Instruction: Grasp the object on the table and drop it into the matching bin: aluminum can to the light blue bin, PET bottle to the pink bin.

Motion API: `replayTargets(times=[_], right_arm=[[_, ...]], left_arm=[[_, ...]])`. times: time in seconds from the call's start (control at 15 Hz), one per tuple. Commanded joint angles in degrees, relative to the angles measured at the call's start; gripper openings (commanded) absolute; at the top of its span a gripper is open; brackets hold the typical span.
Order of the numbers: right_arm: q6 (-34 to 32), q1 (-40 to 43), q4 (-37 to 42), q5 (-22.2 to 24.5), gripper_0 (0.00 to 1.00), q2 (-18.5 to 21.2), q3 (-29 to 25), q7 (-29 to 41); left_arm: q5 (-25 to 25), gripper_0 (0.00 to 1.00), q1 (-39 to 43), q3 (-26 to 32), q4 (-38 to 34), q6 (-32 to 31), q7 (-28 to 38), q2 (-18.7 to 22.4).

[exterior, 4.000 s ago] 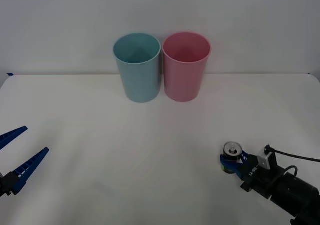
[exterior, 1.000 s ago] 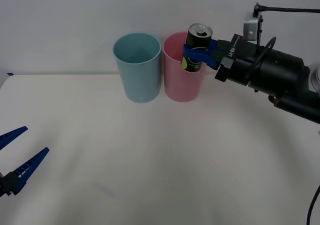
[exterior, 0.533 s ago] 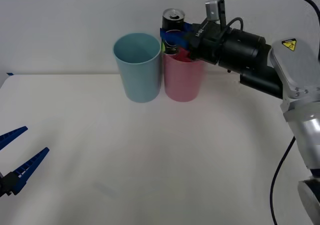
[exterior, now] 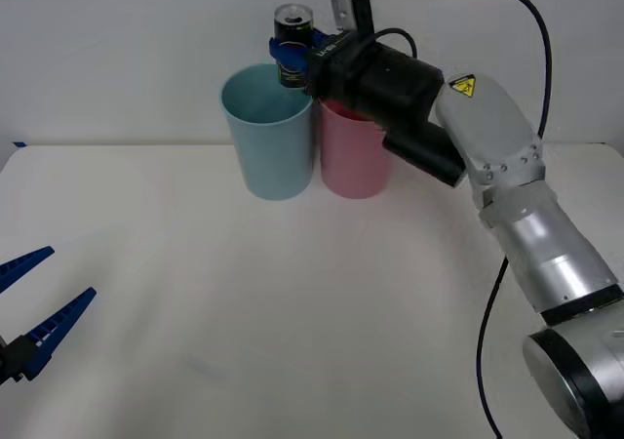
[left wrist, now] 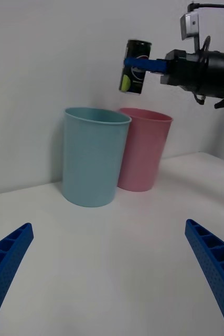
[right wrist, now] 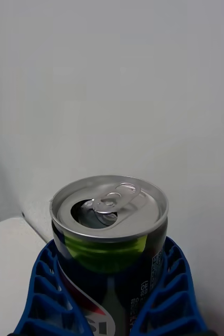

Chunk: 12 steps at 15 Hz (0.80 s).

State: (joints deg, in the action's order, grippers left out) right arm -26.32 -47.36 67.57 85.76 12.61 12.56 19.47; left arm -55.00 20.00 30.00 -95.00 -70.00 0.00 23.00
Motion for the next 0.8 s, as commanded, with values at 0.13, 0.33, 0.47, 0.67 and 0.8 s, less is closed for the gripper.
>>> replayTargets(times=[0.13, 0.33, 0.47, 0.67, 0.8], right_arm=[[11.47, -0.89, -2.35, -1.56, 0.02, -1.45, 6.69, -0.05], [14.02, -4.41, -7.98, -2.71, 0.03, -3.3, 7.75, -0.57], [14.63, -6.43, -11.05, -3.23, 0.05, -4.0, 7.75, -0.84], [14.9, -6.43, -11.14, -3.32, 0.13, -4.0, 7.83, -0.93], [15.07, -6.43, -11.05, -3.32, 0.66, -4.09, 7.83, -1.19]], left_arm=[[0.0, 1.0, 0.0, 0.0, 0.0, 0.0, 0.0, 0.0], [0.0, 1.0, 0.0, 0.0, 0.0, 0.0, 0.0, 0.0], [0.0, 1.0, 0.0, 0.0, 0.0, 0.0, 0.0, 0.0], [0.0, 1.0, 0.0, 0.0, 0.0, 0.0, 0.0, 0.0], [0.0, 1.0, 0.0, 0.0, 0.0, 0.0, 0.0, 0.0]])
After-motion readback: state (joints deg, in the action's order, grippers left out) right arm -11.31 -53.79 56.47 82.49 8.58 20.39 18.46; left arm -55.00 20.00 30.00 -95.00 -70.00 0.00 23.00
